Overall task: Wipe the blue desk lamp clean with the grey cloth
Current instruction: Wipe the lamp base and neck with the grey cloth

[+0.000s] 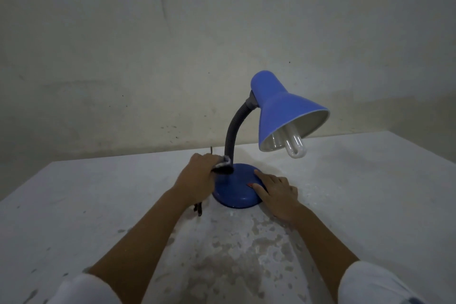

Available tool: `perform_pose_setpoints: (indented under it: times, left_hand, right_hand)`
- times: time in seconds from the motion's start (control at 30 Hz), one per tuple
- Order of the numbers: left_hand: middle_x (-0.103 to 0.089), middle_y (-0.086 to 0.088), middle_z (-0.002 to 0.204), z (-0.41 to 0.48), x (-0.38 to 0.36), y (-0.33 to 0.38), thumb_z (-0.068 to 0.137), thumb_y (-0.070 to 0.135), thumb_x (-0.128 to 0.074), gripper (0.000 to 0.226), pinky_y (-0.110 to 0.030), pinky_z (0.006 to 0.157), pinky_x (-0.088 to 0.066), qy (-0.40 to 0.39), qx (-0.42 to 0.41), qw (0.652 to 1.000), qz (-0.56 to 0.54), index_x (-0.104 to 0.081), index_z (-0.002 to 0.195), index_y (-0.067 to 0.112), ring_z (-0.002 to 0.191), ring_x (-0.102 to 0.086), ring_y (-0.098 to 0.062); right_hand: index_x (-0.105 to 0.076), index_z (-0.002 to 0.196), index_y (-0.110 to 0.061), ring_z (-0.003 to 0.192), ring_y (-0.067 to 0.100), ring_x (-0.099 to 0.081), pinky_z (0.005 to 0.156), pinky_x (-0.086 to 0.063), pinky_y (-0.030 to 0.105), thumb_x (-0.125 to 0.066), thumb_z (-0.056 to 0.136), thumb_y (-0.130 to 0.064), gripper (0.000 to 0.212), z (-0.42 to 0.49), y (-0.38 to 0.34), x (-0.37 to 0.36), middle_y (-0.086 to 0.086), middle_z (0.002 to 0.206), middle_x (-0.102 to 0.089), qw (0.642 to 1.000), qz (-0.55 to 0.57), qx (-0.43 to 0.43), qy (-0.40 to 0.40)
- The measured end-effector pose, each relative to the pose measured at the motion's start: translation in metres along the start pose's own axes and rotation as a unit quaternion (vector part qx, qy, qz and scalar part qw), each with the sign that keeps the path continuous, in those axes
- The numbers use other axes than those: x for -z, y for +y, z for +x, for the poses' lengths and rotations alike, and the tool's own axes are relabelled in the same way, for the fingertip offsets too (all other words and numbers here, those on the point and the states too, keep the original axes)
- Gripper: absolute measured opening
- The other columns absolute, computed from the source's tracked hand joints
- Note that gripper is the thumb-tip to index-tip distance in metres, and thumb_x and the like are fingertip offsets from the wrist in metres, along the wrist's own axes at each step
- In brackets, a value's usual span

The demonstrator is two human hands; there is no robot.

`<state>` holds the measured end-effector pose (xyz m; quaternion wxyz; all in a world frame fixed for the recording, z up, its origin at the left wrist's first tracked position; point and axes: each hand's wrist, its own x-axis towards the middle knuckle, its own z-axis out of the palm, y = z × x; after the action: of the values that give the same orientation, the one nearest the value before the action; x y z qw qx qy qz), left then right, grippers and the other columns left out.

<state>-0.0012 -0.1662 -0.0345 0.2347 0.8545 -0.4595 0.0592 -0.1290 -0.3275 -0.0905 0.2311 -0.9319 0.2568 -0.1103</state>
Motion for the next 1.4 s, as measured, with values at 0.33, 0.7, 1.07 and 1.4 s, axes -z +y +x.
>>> perform_pose_setpoints:
  times: [0.33,0.7,1.07,1.4]
  left_hand:
    - [-0.053,-0.005,0.120,-0.007,-0.044,0.015,0.090,0.002,-0.042,0.030,-0.032,0.092,-0.042,0.029,0.037,0.997,0.060,-0.050,0.117,0.014,0.112,-0.040,-0.023]
    - [-0.065,-0.009,0.112,-0.005,-0.008,0.013,0.091,0.008,-0.048,0.025,-0.024,0.089,-0.044,-0.109,-0.043,0.990,-0.078,-0.060,0.114,0.011,0.101,-0.060,-0.022]
    - [-0.047,-0.009,0.119,0.004,-0.052,0.025,0.088,0.014,-0.048,0.035,-0.042,0.096,-0.046,-0.033,0.036,0.998,0.049,-0.052,0.119,0.030,0.107,-0.050,-0.030]
    - [-0.061,-0.007,0.116,-0.034,-0.019,0.033,0.093,0.011,-0.044,0.028,-0.028,0.095,-0.042,-0.072,-0.048,0.996,-0.019,-0.061,0.113,0.021,0.104,-0.055,-0.021]
  right_hand:
    - [-0.021,0.144,-0.036,0.132,0.023,-0.032,0.106,-0.026,0.042,-0.032,0.095,-0.048,0.051,0.002,0.000,-0.001,-0.004,0.148,-0.036,1.000,-0.013,0.003,0.008]
    - [-0.021,0.144,-0.037,0.133,0.024,-0.031,0.107,-0.024,0.043,-0.031,0.095,-0.048,0.050,0.002,0.000,-0.001,-0.003,0.148,-0.036,1.000,-0.002,-0.001,0.004]
    - [-0.023,0.145,-0.034,0.132,0.022,-0.030,0.105,-0.024,0.042,-0.031,0.097,-0.040,0.049,0.004,0.005,-0.004,-0.004,0.147,-0.037,1.000,0.002,0.016,0.010]
    - [-0.019,0.144,-0.038,0.135,0.026,-0.027,0.109,-0.022,0.043,-0.031,0.096,-0.047,0.051,0.000,0.001,0.004,-0.001,0.150,-0.033,1.000,0.017,-0.001,-0.018]
